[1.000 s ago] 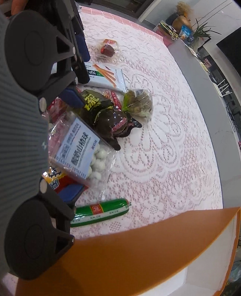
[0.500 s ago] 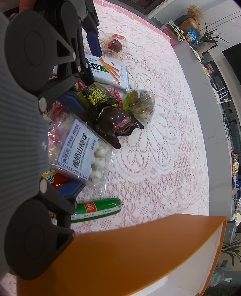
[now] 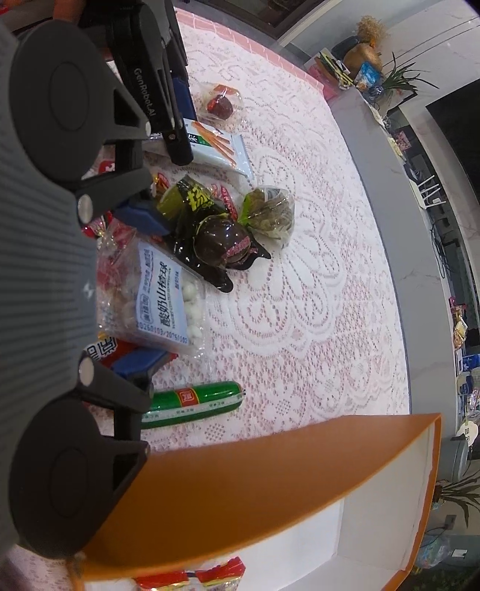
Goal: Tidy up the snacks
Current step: 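Grasp the clear quail-egg pack with the right gripper while the left tool lifts the packet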
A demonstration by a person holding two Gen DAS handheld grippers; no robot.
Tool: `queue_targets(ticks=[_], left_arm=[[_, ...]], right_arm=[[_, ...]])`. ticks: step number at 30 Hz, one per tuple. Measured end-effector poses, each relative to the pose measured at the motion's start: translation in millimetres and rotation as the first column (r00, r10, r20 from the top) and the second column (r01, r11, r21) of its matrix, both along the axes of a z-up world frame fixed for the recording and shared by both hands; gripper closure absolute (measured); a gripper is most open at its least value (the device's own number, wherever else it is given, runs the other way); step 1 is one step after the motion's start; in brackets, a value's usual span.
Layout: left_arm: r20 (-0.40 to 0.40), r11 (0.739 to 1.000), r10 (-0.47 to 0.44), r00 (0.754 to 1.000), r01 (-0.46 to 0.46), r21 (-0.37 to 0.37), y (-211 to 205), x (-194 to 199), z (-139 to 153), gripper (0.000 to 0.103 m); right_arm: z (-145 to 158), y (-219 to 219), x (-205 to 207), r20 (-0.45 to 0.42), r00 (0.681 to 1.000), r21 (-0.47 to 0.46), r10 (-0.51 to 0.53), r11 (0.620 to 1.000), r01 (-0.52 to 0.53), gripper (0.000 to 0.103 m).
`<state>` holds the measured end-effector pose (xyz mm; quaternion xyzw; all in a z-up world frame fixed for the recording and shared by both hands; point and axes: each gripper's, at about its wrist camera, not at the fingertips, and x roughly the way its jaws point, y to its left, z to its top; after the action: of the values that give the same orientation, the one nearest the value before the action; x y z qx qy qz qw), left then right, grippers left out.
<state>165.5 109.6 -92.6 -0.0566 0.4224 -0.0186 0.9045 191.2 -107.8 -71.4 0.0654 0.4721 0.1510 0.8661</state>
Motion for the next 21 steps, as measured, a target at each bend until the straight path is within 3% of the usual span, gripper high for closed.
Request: queue_targets(ticks=[8, 9, 10, 21], left_arm=[[0.023, 0.997, 0.006, 1.0, -0.004, -0.071, -1, -19, 14, 0.047], [0.024, 0.997, 0.008, 1.0, -0.006, -0.083, -1, -21, 15, 0.047], [0.026, 0.996, 0.008, 1.0, -0.005, -0.094, -2, -23, 16, 0.047], [0.026, 0.99, 0.009, 1.0, -0.005, -0.143, -8, -39, 18, 0.047]], right_arm=[[8, -8, -8, 0.009, 1.0, 0.024, 0.005, 1.0, -0.005, 0.053], [9, -8, -9, 0.013, 1.0, 0.023, 0.008, 1.0, -0.008, 0.077], [11, -8, -11, 0.029, 1.0, 0.005, -0.003, 1.0, 0.003, 0.086], [16, -15, -19, 0.018, 1.0, 0.044, 0.011, 0.999, -0.012, 0.088]])
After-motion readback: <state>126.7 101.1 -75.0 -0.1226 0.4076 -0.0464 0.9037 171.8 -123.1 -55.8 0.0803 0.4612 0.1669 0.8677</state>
